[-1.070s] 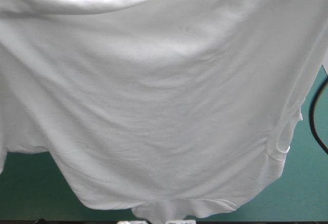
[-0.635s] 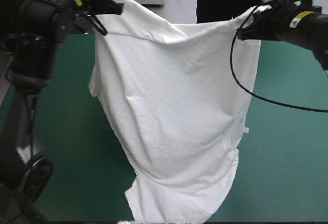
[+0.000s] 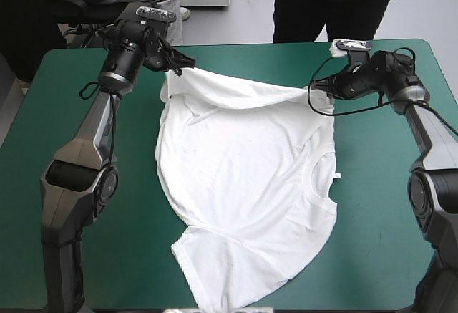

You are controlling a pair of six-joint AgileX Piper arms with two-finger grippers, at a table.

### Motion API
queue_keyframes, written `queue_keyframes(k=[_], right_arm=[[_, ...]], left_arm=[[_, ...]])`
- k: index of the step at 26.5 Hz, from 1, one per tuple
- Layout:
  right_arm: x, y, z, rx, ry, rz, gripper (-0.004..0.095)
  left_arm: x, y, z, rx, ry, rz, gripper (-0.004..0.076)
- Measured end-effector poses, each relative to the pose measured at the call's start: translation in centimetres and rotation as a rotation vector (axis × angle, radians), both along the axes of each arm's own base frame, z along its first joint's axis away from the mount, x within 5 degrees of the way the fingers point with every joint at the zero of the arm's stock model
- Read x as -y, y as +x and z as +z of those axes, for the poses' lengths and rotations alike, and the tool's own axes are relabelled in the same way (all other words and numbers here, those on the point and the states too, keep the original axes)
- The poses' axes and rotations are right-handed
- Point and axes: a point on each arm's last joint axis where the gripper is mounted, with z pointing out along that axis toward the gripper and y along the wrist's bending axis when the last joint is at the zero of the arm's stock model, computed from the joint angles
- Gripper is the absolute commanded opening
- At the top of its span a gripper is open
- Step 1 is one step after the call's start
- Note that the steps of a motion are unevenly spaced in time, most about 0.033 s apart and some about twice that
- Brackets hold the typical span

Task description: Fold the cloth

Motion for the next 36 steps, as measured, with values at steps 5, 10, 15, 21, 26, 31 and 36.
queue_keyframes(k=[5, 10, 15, 21, 26, 31, 36], right_arm=[[0.3, 1.8, -0.6, 0.049, -0.009, 0.014, 0.0318], [0.2, 1.9, 0.5, 0.058, -0.006, 0.030, 0.0608], [0.0, 1.3, 2.9, 0.013, 0.005, 0.068, 0.0491], [0.1, -1.1, 7.3, 0.054, -0.007, 0.092, 0.0482], [0.4, -4.9, 11.4, 0.056, -0.052, 0.120, 0.0482], [0.6, -9.3, 14.2, 0.073, -0.060, 0.132, 0.0481], [0.8, -13.9, 15.4, 0.064, -0.066, 0.142, 0.0440]], left_arm=[[-0.2, 2.0, -4.3, -0.071, 0.003, 0.031, 0.0064], [0.4, 1.6, -4.7, -0.135, -0.071, -0.033, 0.0473], [0.5, 0.7, -3.9, -0.193, -0.098, -0.053, 0.0480], [-0.6, -2.7, 4.0, -0.023, -0.120, -0.059, 0.0452], [-2.3, -8.1, 11.9, 0.157, -0.146, -0.064, 0.0421], [-4.1, -14.9, 17.5, 0.284, -0.175, -0.080, 0.0415], [-5.5, -21.5, 19.0, 0.309, -0.169, -0.098, 0.0398]])
